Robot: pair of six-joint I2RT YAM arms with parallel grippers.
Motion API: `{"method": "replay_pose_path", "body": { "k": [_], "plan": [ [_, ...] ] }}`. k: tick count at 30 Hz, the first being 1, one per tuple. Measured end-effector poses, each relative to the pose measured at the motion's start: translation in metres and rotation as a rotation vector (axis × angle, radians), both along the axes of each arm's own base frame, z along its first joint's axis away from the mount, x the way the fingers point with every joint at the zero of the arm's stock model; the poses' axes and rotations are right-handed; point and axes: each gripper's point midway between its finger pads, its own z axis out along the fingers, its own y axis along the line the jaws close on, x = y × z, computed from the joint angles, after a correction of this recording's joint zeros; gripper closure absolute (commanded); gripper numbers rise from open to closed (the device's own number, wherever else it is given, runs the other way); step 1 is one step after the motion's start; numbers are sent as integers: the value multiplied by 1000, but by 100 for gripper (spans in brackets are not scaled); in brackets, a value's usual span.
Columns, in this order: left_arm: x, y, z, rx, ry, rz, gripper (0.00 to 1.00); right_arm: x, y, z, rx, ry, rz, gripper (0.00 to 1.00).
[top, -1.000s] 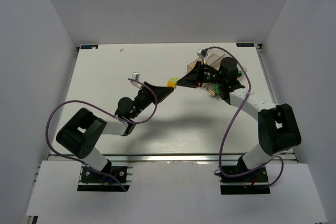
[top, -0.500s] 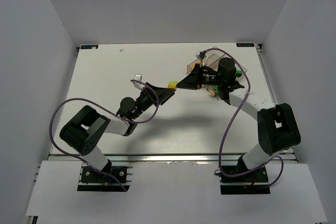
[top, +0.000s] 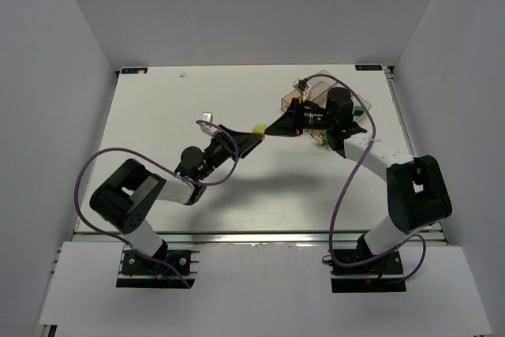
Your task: Sort the legos into containers by color
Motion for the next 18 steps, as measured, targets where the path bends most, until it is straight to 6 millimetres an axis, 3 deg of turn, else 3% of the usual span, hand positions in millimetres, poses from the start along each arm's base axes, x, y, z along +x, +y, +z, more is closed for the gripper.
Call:
{"method": "replay_pose_path", "body": {
  "k": [15,17,18],
  "plan": [
    [0,0,0,-7,11,-3,45,0,0,-2,-5,4,0,100],
    [0,0,0,-6,13,-3,38,-1,0,-2,-5,6,1,100],
    [0,0,-1,-6,14,-2,21,-2,0,-2,-4,7,5,100]
  ]
}}
